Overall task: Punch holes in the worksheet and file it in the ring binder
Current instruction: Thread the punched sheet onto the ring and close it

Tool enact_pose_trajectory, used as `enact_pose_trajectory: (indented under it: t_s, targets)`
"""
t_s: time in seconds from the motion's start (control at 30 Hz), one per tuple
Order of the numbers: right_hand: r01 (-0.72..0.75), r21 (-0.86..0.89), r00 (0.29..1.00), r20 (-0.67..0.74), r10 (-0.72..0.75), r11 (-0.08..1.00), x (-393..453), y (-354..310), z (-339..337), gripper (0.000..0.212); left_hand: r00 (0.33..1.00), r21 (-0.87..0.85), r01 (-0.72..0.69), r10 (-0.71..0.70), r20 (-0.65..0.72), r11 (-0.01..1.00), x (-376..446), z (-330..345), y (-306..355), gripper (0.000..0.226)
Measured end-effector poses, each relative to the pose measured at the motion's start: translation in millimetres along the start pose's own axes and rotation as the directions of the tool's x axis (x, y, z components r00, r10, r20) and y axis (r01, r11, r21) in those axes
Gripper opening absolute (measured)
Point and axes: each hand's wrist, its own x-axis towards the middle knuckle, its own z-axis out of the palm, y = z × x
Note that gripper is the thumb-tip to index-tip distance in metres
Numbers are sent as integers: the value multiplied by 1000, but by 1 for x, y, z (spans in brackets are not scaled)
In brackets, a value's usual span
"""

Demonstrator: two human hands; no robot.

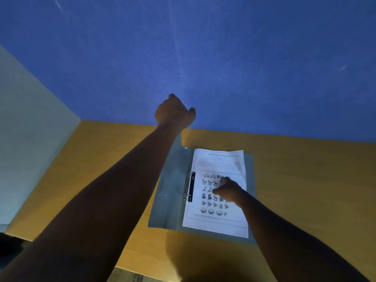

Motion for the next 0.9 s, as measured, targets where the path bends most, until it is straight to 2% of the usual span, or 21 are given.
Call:
enact_pose_trajectory:
  t_s: [0.17,0.4,0.5,0.67,0.8,0.9]
  targets:
    - [-17,-6,1000,-24,17,1000,-4,12,-7,46,995,30,-13,10,97,999,-9,11,16,56]
    - [-44,24,998,-51,45,999,-2,32,-14,27,984,-65,-38,49,174,997,-23,32,39,49]
    - [-38,-11,998,-52,37,999,-2,38,-16,10,978,-81,-55,70,196,995,-29,39,50,49]
    - [-23,-63,999,-35,21,998,2,47,-19,17,969,-77,-86,101,224,993,-41,60,68,59]
    - [-84,40,996,-25,86,996,-1,52,-23,35,965,-41,-120,126,229,992,-50,74,77,65]
    - [-94,104,995,-19,96,990,1,57,-23,38,961,-30,-141,144,235,990,-57,84,81,63]
